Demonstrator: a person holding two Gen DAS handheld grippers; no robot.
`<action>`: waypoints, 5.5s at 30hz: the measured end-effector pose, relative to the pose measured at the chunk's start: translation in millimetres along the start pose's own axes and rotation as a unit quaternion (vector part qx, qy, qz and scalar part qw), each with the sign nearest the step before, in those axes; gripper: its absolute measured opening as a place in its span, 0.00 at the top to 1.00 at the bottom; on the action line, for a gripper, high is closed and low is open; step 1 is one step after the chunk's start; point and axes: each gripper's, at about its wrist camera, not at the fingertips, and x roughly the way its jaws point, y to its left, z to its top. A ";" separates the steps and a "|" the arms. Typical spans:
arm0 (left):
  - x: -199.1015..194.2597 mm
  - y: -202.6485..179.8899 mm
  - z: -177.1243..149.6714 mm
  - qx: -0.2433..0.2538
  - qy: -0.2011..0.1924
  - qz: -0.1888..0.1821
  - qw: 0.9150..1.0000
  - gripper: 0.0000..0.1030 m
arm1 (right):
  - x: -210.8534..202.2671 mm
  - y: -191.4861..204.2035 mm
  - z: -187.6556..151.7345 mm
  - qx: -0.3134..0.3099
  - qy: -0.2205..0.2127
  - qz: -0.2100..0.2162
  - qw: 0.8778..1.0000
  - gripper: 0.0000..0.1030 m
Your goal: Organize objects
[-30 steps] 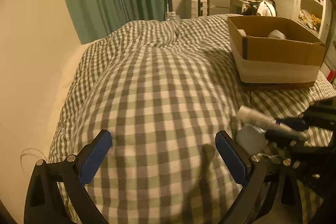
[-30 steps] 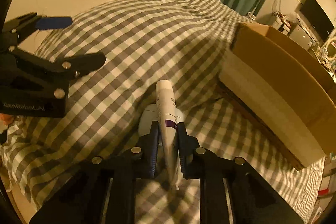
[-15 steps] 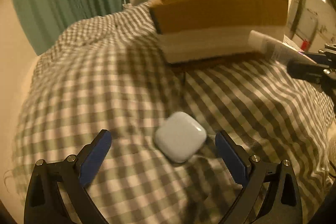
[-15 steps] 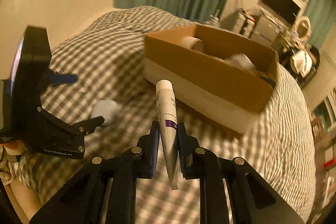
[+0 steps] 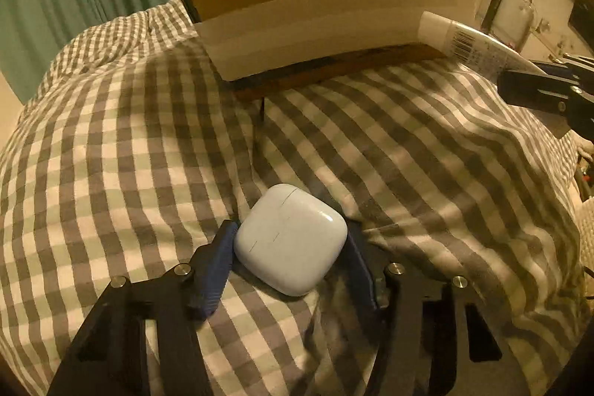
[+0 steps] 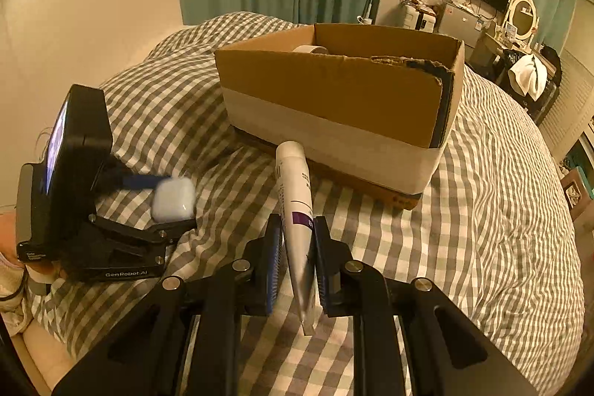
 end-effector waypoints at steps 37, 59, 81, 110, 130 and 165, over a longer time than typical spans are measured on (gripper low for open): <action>-132.4 24.1 150.6 0.002 -0.143 0.033 0.989 0.44 | -87.8 -10.7 94.2 -0.021 -0.136 -0.041 0.990 0.85; -21.1 50.6 226.6 0.005 -0.079 -0.013 0.997 0.44 | 21.4 -69.5 158.7 -0.006 -0.047 -0.043 0.998 0.85; 20.9 47.9 230.7 0.043 -0.081 -0.040 0.995 0.21 | 58.4 -92.9 163.6 0.006 -0.036 -0.036 0.999 0.53; -159.3 63.2 199.6 0.022 -0.238 0.043 0.970 0.01 | -123.9 -37.9 161.4 0.067 -0.154 -0.168 0.971 0.03; -133.7 74.7 124.1 -0.040 -0.265 0.087 0.960 0.00 | -79.3 -10.2 100.9 0.150 -0.099 -0.233 0.956 0.02; -117.5 66.1 106.6 -0.038 -0.232 0.085 0.968 0.00 | -80.6 -0.9 90.0 0.164 -0.102 -0.245 0.950 0.02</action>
